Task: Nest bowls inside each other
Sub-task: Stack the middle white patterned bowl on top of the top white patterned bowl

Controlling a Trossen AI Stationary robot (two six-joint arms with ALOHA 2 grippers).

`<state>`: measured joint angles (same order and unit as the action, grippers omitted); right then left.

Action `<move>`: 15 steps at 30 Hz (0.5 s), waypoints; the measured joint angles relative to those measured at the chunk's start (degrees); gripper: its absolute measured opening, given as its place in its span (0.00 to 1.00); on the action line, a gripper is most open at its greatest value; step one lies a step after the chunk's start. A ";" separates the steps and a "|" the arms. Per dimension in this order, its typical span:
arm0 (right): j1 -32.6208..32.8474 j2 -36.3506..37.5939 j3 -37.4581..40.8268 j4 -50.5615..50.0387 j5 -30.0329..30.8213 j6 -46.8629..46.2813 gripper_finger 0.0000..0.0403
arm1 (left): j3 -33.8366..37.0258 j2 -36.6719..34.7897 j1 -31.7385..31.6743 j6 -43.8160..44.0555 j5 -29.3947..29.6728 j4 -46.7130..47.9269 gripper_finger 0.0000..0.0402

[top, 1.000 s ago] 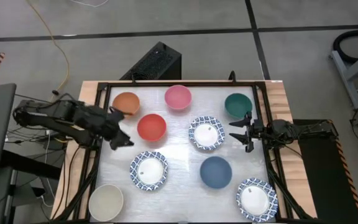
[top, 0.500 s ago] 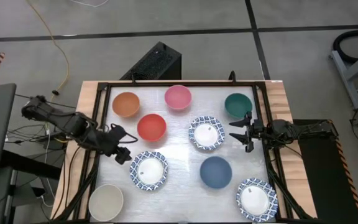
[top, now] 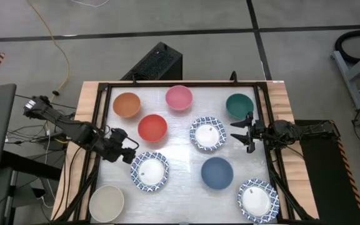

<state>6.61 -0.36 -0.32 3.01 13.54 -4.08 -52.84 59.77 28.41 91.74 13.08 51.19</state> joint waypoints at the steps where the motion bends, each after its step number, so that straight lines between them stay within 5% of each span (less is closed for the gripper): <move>1: 0.00 0.00 0.00 -0.02 0.00 0.00 0.63 | 0.81 0.73 0.16 -0.03 -0.56 -1.27 0.65; 15: 0.00 0.00 0.02 0.00 0.00 0.00 0.63 | 2.53 10.01 0.19 -9.87 -0.27 -2.92 0.65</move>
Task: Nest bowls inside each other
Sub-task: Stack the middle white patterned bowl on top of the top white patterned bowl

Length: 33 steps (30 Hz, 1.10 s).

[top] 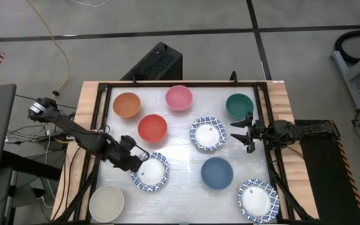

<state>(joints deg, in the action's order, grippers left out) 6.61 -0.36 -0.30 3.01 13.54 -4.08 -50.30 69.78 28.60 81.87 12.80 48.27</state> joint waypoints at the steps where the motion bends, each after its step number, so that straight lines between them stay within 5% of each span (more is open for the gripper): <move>1: 0.00 0.02 0.00 0.00 0.00 0.00 0.63 | 0.00 0.61 0.00 -0.80 0.02 -0.03 0.65; 28: 0.00 0.01 -0.01 -0.01 0.00 -2.17 0.63 | -0.05 3.28 -0.68 -12.36 -3.73 -8.28 0.65; 33: -0.13 0.02 -0.02 -0.02 0.02 -5.06 0.63 | 6.24 0.90 -2.15 -9.72 -5.75 -12.82 0.65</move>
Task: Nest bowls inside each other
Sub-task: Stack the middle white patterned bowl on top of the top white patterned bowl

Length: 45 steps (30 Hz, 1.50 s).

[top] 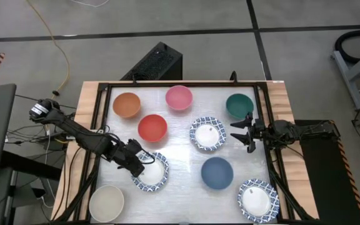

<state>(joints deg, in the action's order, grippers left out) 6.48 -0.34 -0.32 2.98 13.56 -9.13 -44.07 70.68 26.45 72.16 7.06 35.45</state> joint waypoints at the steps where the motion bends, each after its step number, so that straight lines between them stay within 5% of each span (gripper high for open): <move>1: -0.15 -0.02 0.02 0.03 -0.02 0.36 0.63 | 1.65 -0.60 -0.24 1.11 -0.55 -2.76 0.65; 7: -0.24 0.00 0.00 0.04 -0.02 0.38 0.63 | 7.01 -2.50 -0.74 5.53 1.05 -8.26 0.65; 18: -0.24 0.00 0.01 0.03 -0.02 -2.88 0.63 | 4.42 -2.72 -1.83 4.85 -0.44 -4.76 0.65; 26: -0.24 0.00 0.00 0.02 -0.02 -2.92 0.63 | 0.24 -2.79 -2.04 5.06 3.33 15.20 0.65; 45: -0.24 -0.02 0.00 0.02 -0.02 -3.03 0.63 | 11.62 -2.87 -5.74 3.57 -5.86 -4.84 0.61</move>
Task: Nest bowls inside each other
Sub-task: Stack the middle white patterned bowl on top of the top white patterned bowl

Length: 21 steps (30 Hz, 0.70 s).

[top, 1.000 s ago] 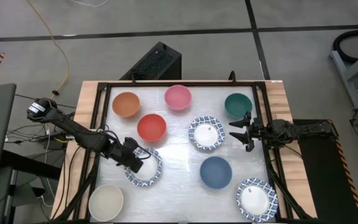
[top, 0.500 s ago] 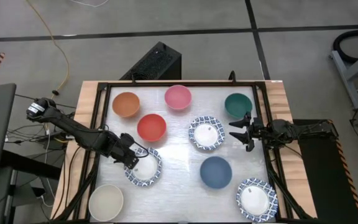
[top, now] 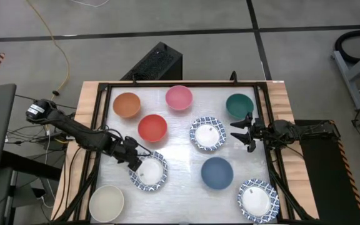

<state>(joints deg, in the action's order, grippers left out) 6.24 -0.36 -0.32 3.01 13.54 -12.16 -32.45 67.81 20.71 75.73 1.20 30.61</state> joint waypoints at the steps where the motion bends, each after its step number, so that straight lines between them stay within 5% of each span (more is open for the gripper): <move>1: 0.00 0.00 0.00 0.00 0.00 0.00 0.63 | 0.00 0.00 -0.14 0.04 -0.19 -0.05 0.59; 12: 0.00 0.00 0.02 0.01 0.02 0.02 0.63 | 0.00 0.00 -0.46 -2.41 0.68 -4.59 0.05; 17: 0.00 0.01 0.01 0.75 0.04 -0.28 0.63 | -0.02 0.00 -0.46 -0.65 -0.54 -4.67 0.02; 21: 0.00 0.02 0.00 2.14 0.36 -8.92 0.63 | -0.02 -0.83 -0.46 3.70 -1.49 -6.66 0.00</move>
<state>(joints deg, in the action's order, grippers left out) 6.24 -0.34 -0.32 5.15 13.90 -21.09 -32.47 66.98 20.25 79.43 -0.29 23.96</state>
